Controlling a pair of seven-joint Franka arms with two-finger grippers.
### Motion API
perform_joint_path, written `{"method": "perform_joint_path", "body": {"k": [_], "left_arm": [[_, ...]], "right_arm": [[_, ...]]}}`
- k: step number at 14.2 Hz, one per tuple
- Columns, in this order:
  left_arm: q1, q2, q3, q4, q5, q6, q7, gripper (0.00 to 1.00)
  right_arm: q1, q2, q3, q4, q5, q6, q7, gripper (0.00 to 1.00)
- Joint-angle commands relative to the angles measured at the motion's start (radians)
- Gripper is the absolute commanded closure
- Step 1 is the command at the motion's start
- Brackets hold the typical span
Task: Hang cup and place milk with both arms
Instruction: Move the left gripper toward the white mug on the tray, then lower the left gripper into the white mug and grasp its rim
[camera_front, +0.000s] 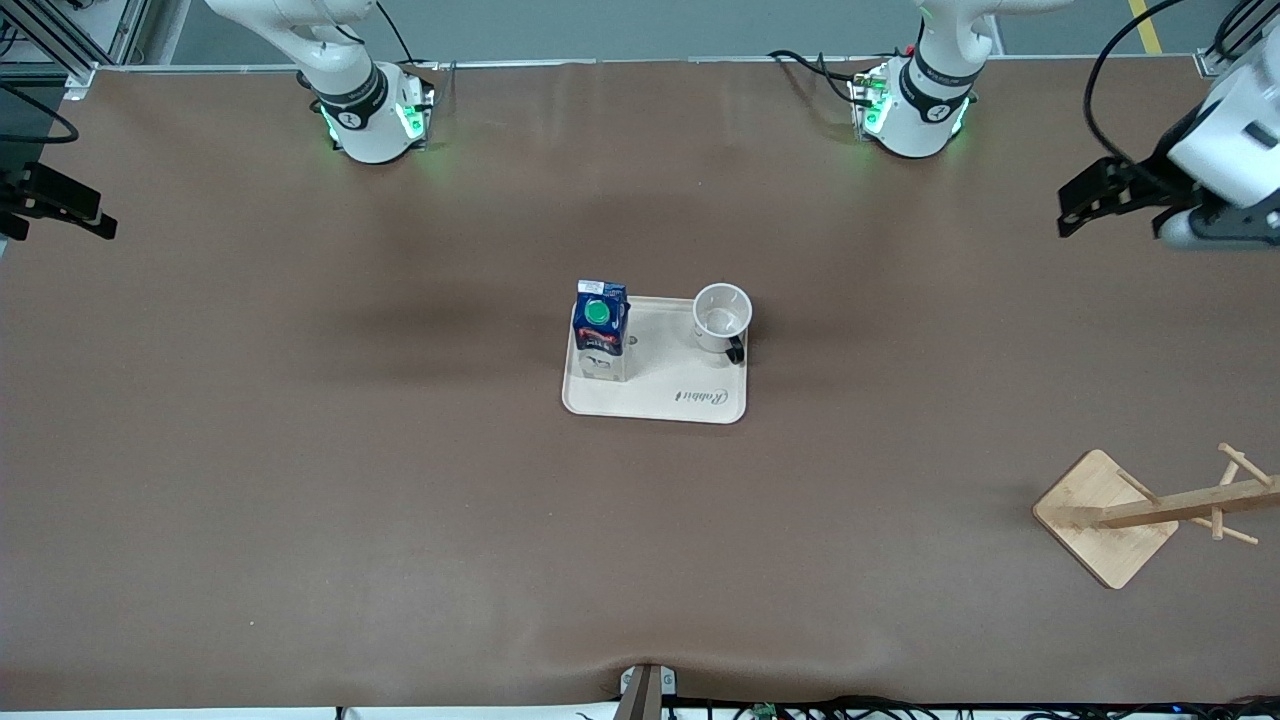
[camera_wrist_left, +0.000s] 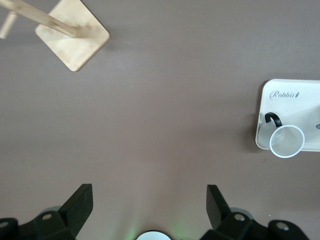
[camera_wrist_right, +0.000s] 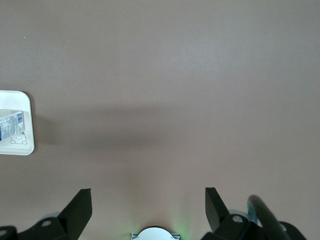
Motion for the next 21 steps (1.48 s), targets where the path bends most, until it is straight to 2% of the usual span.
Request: {"method": "perform_joint_path", "body": {"k": [1, 9, 13, 15, 18, 21], "left_arm": [[-0.025, 0.075, -0.021, 0.018, -0.007, 0.008, -0.043, 0.00], [-0.125, 0.078, -0.110, -0.267, -0.007, 0.314, -0.431, 0.00], [-0.130, 0.101, -0.225, -0.408, -0.001, 0.515, -0.630, 0.00], [-0.137, 0.141, -0.259, -0.437, 0.001, 0.575, -0.706, 0.00], [-0.220, 0.219, -0.263, -0.454, 0.076, 0.656, -0.882, 0.00], [-0.269, 0.288, -0.263, -0.459, 0.099, 0.698, -0.991, 0.01]], "right_arm": [[-0.019, -0.001, 0.014, 0.000, -0.014, -0.006, -0.003, 0.00], [-0.016, 0.006, 0.015, 0.008, -0.005, -0.003, -0.008, 0.00], [-0.016, 0.008, 0.015, 0.008, -0.005, -0.003, -0.011, 0.00], [-0.016, 0.008, 0.015, 0.008, -0.005, -0.003, -0.011, 0.00], [-0.014, 0.008, 0.015, 0.008, -0.005, -0.003, -0.011, 0.00], [-0.014, 0.008, 0.015, 0.008, -0.005, -0.003, -0.011, 0.00]]}}
